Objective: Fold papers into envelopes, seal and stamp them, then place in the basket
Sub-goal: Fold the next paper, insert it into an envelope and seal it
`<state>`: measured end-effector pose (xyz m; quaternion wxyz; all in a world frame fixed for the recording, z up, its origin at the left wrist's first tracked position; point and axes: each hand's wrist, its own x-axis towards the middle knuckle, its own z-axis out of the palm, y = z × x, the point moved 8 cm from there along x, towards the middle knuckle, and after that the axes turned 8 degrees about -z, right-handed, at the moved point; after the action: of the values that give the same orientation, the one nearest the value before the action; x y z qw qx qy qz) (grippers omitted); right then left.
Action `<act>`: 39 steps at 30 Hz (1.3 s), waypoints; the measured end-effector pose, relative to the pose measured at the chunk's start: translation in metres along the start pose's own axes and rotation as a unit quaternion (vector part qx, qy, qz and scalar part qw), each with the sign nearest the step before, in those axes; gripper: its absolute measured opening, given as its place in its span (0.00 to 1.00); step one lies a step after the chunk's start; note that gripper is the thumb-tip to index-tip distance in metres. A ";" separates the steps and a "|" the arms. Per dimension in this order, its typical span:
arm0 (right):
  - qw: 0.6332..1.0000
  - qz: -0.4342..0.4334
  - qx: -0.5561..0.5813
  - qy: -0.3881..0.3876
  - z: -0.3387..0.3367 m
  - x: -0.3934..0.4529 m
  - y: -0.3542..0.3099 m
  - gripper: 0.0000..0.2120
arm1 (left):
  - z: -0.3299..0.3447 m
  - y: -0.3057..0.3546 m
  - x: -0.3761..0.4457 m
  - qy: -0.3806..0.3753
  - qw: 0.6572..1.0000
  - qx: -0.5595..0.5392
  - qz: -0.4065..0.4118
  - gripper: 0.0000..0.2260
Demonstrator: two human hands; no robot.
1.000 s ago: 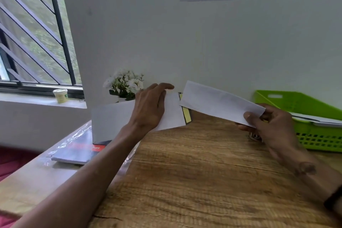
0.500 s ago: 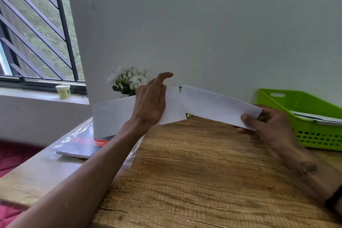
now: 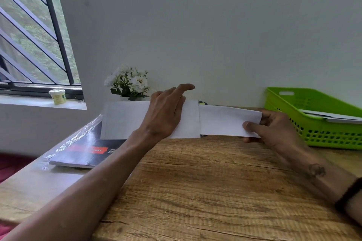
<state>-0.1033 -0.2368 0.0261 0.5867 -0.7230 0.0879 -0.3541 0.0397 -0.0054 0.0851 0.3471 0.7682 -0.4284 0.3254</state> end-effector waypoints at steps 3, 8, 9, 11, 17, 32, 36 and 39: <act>1.000 0.008 0.000 -0.020 0.007 -0.002 0.004 0.10 | 0.006 0.008 -0.004 -0.019 1.000 -0.008 0.005 0.17; 0.998 0.016 0.000 -0.053 0.019 -0.006 0.007 0.13 | 0.010 0.016 -0.006 -0.034 0.999 -0.024 0.009 0.16; 0.998 0.014 0.002 -0.053 0.019 -0.006 0.006 0.14 | 0.010 0.016 -0.005 -0.034 0.999 -0.023 0.009 0.16; 0.999 0.012 0.010 -0.038 0.014 -0.005 0.003 0.15 | 0.008 0.014 -0.005 -0.031 0.999 -0.021 0.002 0.16; 0.999 0.004 0.018 0.031 -0.006 0.000 -0.004 0.09 | 0.006 0.008 -0.003 -0.019 1.000 -0.005 -0.009 0.16; 0.997 -0.053 -0.031 -0.050 0.016 -0.007 -0.009 0.05 | 0.010 0.033 -0.011 -0.023 0.999 -0.011 0.020 0.15; 0.990 -0.077 -0.097 -0.068 0.023 -0.010 -0.012 0.04 | 0.010 0.041 -0.012 -0.022 0.999 -0.014 0.030 0.15; 0.987 -0.087 -0.101 -0.090 0.028 -0.014 -0.017 0.04 | 0.011 0.043 -0.013 -0.020 0.999 -0.015 0.033 0.15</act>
<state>-0.1007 -0.2022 0.0342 0.4833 -0.8122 0.0065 -0.3267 -0.0017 -0.0255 0.0804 0.3391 0.7547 -0.4650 0.3149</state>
